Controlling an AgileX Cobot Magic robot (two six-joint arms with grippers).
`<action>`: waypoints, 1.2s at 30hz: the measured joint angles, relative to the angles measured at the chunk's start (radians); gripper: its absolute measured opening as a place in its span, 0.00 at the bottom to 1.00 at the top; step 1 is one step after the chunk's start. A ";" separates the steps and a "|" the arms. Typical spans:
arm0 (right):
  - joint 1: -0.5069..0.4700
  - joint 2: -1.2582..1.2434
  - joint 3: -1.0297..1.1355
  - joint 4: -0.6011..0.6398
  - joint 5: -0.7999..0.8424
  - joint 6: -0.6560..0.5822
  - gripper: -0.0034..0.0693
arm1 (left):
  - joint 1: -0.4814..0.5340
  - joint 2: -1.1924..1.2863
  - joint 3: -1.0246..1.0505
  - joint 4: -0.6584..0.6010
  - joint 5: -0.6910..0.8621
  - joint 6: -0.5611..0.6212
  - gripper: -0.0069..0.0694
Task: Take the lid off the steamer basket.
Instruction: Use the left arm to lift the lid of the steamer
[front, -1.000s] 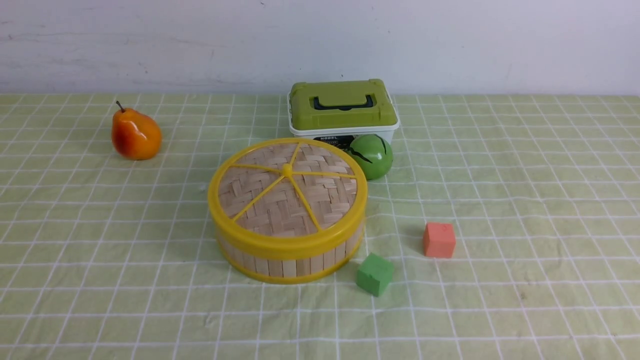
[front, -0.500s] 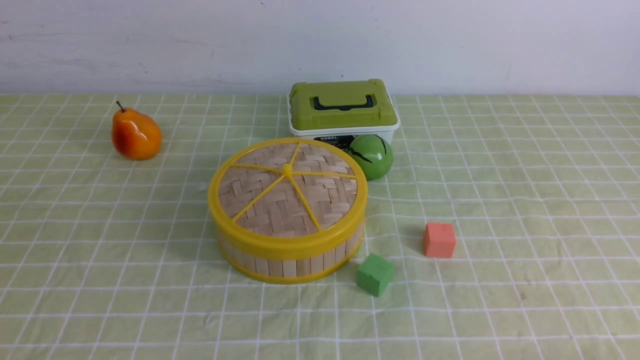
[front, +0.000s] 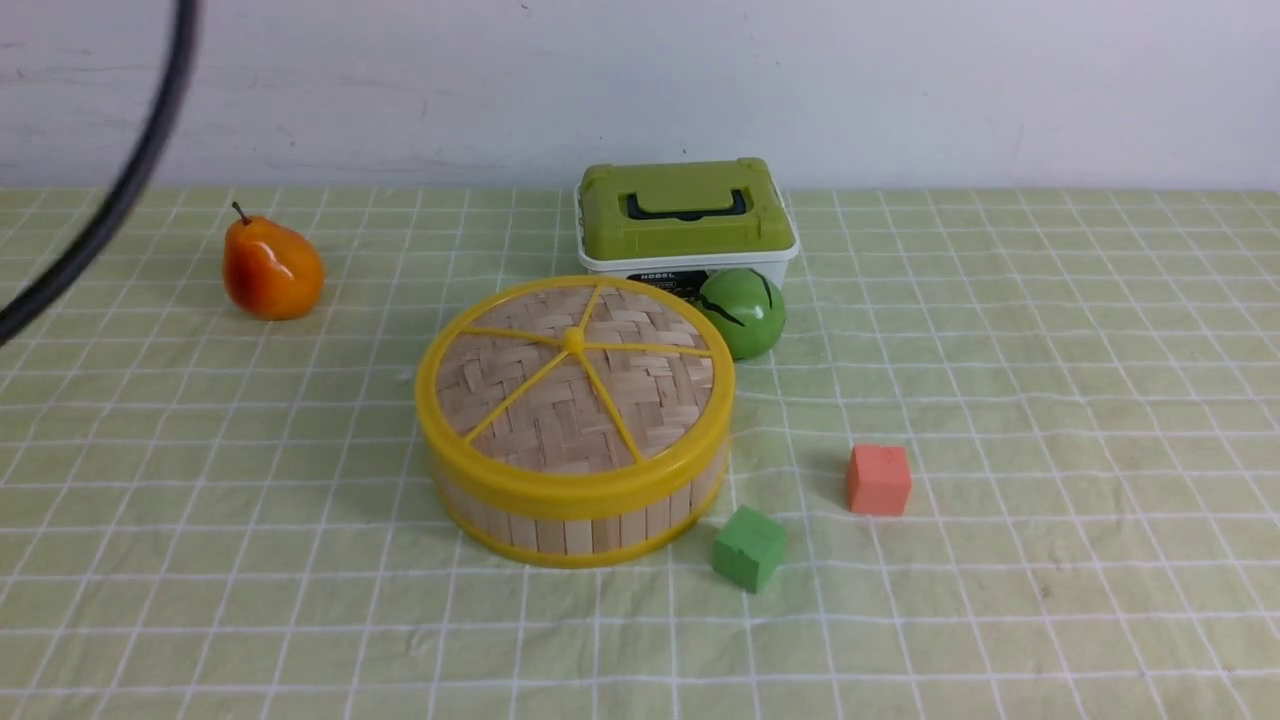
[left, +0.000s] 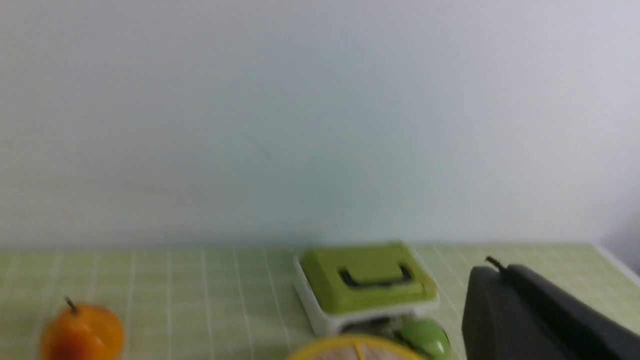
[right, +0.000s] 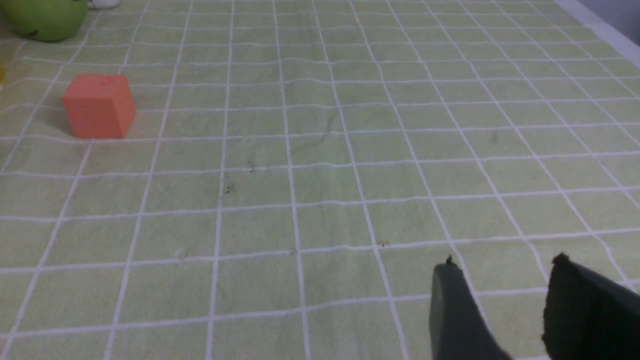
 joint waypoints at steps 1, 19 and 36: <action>0.000 0.000 0.000 0.000 0.000 0.000 0.38 | 0.000 0.043 -0.041 0.002 0.085 -0.015 0.07; 0.000 0.000 0.000 0.000 0.000 0.000 0.38 | -0.257 0.587 -0.467 0.419 0.645 -0.309 0.07; 0.000 0.000 0.000 0.000 0.000 0.000 0.38 | -0.329 1.077 -0.940 0.555 0.748 -0.403 0.49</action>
